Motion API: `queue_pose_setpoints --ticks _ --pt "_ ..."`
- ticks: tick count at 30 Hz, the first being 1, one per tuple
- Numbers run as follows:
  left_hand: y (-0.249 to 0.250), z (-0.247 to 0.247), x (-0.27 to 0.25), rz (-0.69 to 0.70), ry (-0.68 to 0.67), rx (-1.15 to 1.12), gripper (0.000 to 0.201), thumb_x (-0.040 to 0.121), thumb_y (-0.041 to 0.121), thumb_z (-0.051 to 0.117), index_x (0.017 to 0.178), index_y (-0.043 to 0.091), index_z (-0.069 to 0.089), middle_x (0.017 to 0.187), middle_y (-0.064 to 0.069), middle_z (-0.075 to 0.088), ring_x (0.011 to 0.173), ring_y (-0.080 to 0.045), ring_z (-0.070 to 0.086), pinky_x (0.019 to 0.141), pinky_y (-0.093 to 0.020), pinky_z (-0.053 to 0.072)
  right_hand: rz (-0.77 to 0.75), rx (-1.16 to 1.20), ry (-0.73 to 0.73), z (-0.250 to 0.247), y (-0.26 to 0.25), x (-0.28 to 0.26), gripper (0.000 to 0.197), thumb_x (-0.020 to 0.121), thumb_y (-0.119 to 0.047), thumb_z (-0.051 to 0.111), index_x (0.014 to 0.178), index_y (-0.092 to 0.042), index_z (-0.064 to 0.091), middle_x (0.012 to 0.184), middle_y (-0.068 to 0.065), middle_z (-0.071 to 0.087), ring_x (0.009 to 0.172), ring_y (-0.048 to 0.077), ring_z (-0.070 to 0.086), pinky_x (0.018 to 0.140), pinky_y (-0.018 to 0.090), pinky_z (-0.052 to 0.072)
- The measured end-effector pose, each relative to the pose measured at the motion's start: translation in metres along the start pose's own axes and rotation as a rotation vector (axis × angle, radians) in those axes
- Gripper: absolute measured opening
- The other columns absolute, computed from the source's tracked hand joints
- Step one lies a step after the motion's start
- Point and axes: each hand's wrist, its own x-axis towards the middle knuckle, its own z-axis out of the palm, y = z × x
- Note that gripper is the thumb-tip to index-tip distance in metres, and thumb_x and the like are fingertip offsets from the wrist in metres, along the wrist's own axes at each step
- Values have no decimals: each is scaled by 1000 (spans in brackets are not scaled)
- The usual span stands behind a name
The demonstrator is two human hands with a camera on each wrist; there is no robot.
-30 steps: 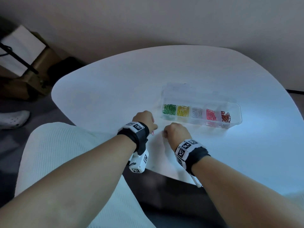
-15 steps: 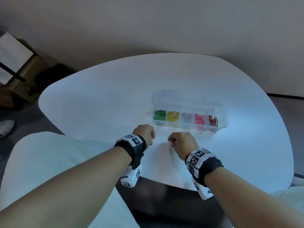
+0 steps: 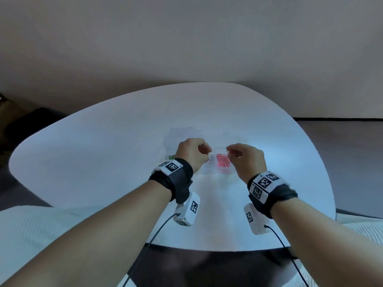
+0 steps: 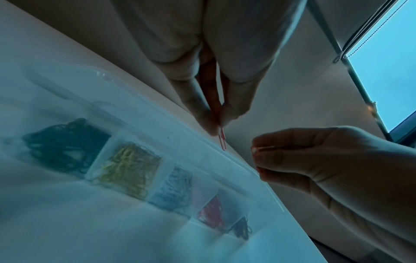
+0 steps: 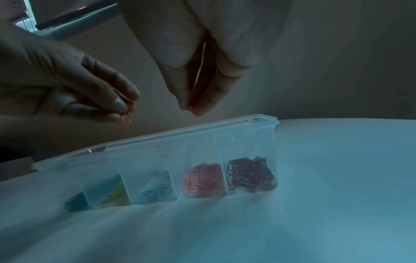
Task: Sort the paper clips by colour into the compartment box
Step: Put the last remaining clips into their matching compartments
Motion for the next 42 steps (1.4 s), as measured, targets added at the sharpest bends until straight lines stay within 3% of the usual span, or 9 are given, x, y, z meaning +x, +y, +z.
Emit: queue_pose_setpoints --ticks 6,11,16,20,27,30,33,38,42 --pt "15 17 8 49 33 -21 22 78 -3 63 85 16 72 84 2 69 82 -11 64 74 -17 50 66 -25 -138 15 10 14 31 87 -11 62 115 -21 68 105 -1 69 84 8 57 80 18 44" --pt "23 40 21 84 3 22 23 79 -2 59 84 16 71 86 1 69 82 -13 63 75 -20 50 108 104 105 3 26 10 28 87 -6 53 103 -22 68 92 -4 68 81 13 62 72 19 43" --pt "14 54 27 88 -143 169 17 83 8 60 88 19 72 84 3 68 82 -15 63 79 -27 55 104 126 169 -10 39 13 24 85 -8 54 97 -22 69 92 -4 70 80 15 63 75 24 47" --pt "7 29 29 89 -56 114 15 85 11 59 88 21 71 85 5 65 77 -11 57 73 -21 47 146 92 190 -17 36 31 24 87 -12 51 99 -22 69 92 -2 68 81 17 62 76 31 51" --pt "-39 -40 60 -154 251 302 16 90 24 55 105 24 61 117 -7 48 112 -27 48 90 -34 45 386 -44 -132 -14 33 76 49 99 -43 39 132 -9 49 128 14 57 112 30 55 91 37 42" --pt "-56 -54 69 -322 112 381 34 96 30 47 125 14 55 131 -13 51 117 -33 51 96 -38 45 517 -89 -263 -11 40 87 56 100 -49 27 95 -2 58 104 18 61 83 30 56 78 35 42" --pt "-68 -59 71 -342 50 230 23 97 18 45 104 7 63 119 -17 64 108 -35 60 91 -39 49 483 -75 -358 -12 48 91 41 102 -30 35 115 -1 61 114 18 65 101 33 61 87 36 48" --pt "-73 -63 67 -297 119 -11 43 92 8 57 133 18 50 103 -8 68 102 -26 63 94 -35 49 418 189 -221 -21 54 85 27 96 -22 54 114 -7 68 108 6 69 83 14 59 66 20 44" --pt "-62 -69 58 -173 183 -47 43 92 0 48 127 24 54 98 -2 69 82 -18 58 64 -21 44 338 295 -85 -29 50 75 34 92 -1 52 117 -19 67 109 1 65 91 13 58 70 18 43"
